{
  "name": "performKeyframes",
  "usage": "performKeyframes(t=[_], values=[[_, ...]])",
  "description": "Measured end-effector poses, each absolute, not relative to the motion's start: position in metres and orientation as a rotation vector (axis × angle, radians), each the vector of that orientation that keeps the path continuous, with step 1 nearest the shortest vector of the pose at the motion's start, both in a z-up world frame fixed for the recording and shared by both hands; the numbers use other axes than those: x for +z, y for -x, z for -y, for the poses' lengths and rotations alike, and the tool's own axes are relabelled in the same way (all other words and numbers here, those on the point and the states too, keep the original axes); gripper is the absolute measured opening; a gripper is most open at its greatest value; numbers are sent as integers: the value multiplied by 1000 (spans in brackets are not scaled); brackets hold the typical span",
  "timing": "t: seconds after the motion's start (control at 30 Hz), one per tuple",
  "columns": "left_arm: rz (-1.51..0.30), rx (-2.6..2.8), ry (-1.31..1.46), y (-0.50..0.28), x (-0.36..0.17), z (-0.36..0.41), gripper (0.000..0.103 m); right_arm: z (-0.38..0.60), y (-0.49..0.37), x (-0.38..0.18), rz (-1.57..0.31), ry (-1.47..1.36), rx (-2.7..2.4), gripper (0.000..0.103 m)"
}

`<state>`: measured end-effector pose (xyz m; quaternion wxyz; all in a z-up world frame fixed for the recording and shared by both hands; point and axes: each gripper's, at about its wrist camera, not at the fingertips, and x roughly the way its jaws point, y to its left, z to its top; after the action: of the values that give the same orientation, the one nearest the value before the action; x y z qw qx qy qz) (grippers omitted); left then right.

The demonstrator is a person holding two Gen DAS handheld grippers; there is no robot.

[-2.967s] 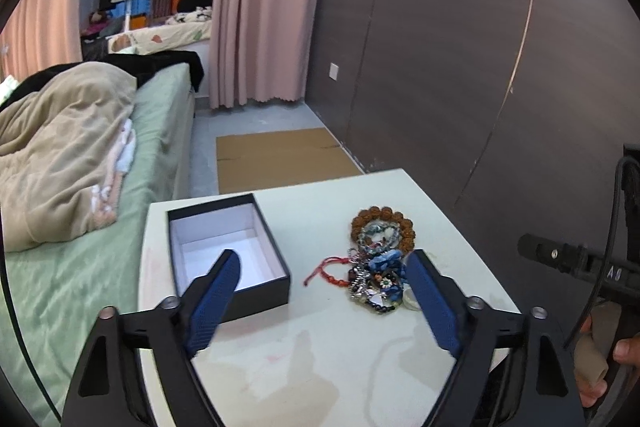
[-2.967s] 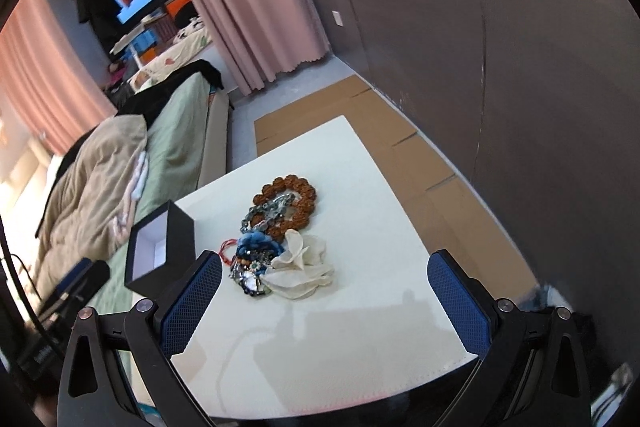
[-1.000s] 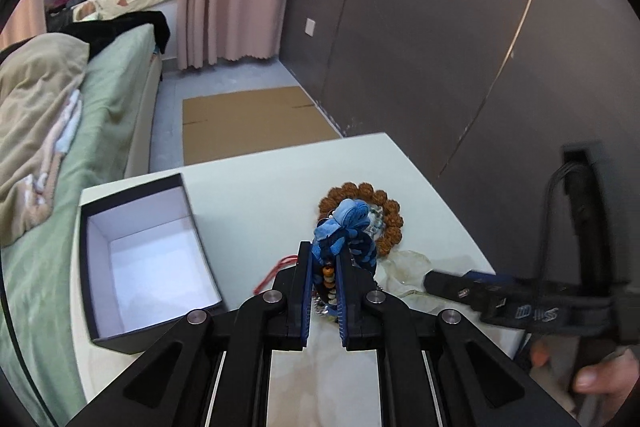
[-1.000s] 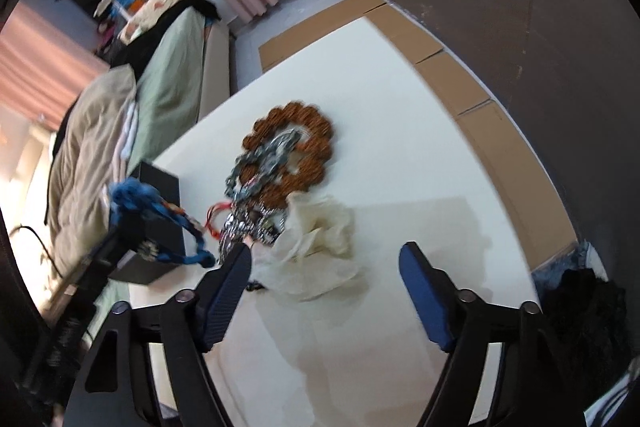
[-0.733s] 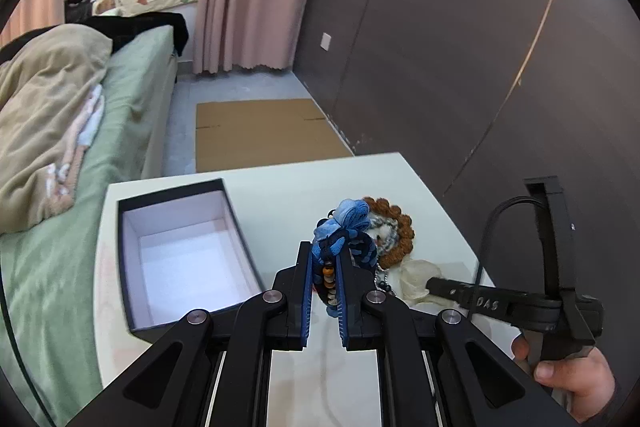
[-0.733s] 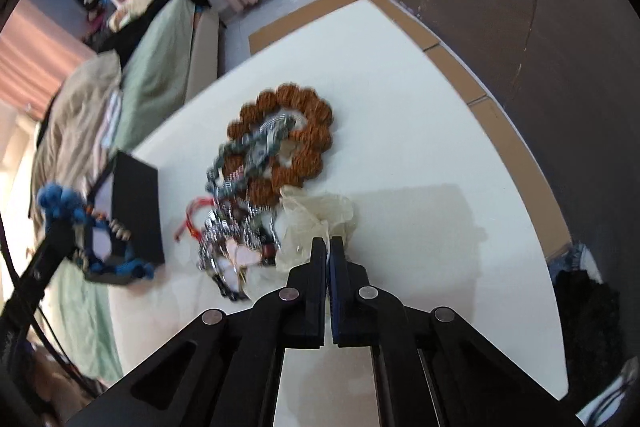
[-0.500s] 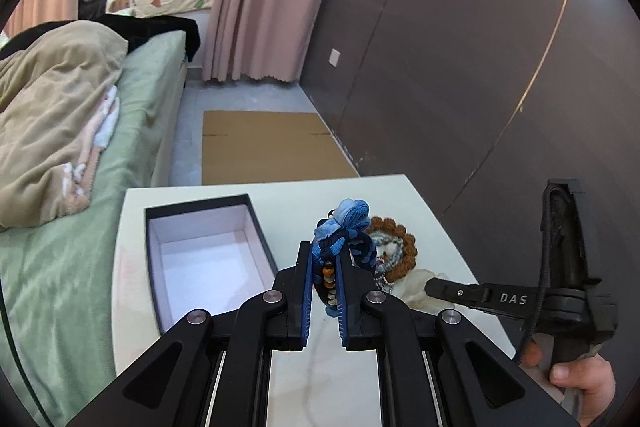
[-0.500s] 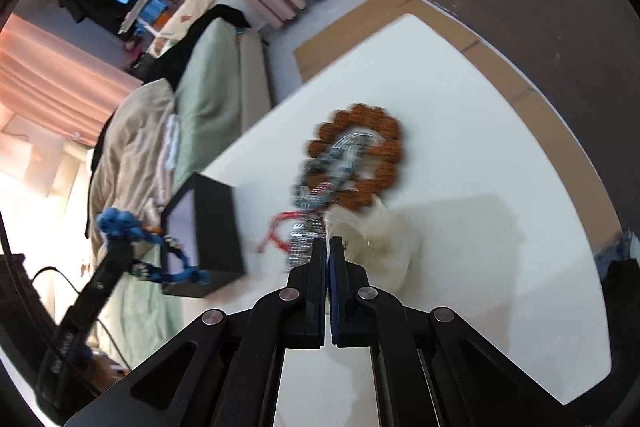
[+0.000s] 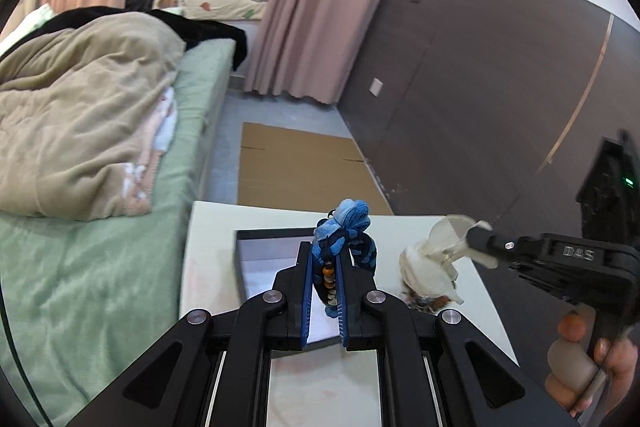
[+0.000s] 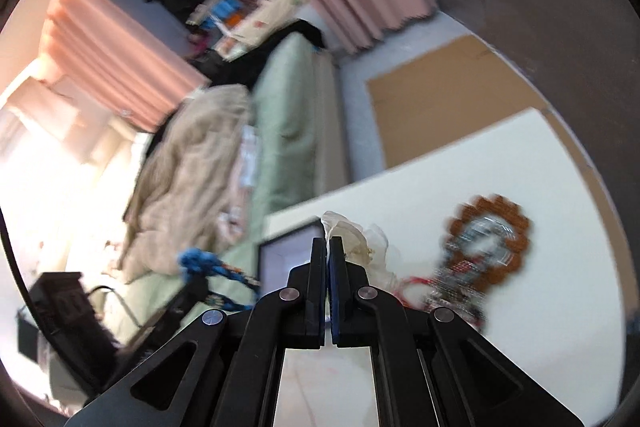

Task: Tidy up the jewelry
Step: 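Carry the blue bracelet into the box with the left gripper while the right lifts the cloth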

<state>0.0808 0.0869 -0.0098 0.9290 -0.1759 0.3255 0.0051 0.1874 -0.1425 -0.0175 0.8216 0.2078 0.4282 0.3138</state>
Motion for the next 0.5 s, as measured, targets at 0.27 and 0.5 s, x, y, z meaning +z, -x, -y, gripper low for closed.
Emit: performKeyframes(t=[0.27,0.5], values=[[-668,77,374,-87,-15,-106,11,89,-188,-29,-899,-457,858,3],[-700,82,384,-99,-23,-105,11,83,-192,-43,-973,-381,777,67]])
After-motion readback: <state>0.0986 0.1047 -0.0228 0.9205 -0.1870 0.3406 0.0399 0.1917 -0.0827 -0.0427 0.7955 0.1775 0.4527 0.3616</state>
